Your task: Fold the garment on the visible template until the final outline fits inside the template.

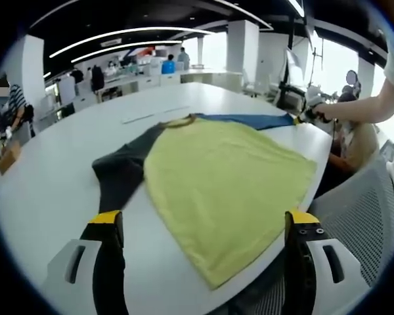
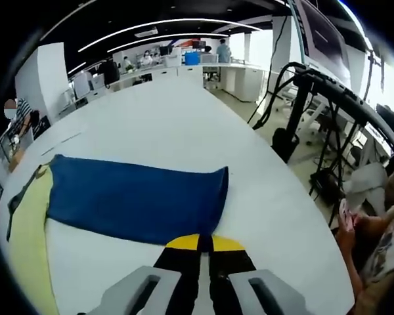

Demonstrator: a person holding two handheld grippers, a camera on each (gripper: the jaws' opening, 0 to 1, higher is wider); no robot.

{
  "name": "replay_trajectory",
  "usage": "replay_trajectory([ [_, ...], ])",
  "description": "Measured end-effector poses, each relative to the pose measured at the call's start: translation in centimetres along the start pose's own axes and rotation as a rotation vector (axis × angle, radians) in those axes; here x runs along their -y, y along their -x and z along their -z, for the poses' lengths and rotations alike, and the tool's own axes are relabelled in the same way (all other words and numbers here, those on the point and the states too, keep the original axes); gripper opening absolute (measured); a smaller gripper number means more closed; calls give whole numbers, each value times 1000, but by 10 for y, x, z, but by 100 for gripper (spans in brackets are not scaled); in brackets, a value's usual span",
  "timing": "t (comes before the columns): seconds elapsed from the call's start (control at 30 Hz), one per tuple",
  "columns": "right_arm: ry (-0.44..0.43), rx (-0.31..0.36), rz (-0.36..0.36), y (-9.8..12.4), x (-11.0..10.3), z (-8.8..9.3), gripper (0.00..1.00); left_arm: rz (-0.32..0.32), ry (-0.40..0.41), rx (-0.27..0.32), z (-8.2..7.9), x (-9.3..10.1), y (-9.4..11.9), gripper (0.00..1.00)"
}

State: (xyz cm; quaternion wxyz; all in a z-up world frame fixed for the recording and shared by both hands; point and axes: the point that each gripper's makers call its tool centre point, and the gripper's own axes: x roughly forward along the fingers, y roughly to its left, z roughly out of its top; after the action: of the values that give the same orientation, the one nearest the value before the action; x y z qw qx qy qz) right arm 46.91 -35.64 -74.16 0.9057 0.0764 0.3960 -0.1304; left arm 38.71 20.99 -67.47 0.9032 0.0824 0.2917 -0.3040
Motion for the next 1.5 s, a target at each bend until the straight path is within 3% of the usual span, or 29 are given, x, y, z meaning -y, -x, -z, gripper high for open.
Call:
replay_trajectory([
  [0.27, -10, 20, -5, 10, -7, -9, 0, -6, -5, 0, 1, -2, 3, 99],
  [0.4, -2, 44, -19, 8, -6, -24, 0, -5, 1, 3, 0, -2, 4, 99],
  [0.87, 44, 97, -96, 25, -48, -50, 0, 1, 15, 7, 2, 0, 6, 99],
  [1.3, 118, 112, -218, 1, -76, -81, 0, 4, 18, 16, 0, 1, 7, 99],
  [1.5, 148, 119, -250, 4, -94, -82, 0, 11, 12, 20, -3, 3, 7, 99],
])
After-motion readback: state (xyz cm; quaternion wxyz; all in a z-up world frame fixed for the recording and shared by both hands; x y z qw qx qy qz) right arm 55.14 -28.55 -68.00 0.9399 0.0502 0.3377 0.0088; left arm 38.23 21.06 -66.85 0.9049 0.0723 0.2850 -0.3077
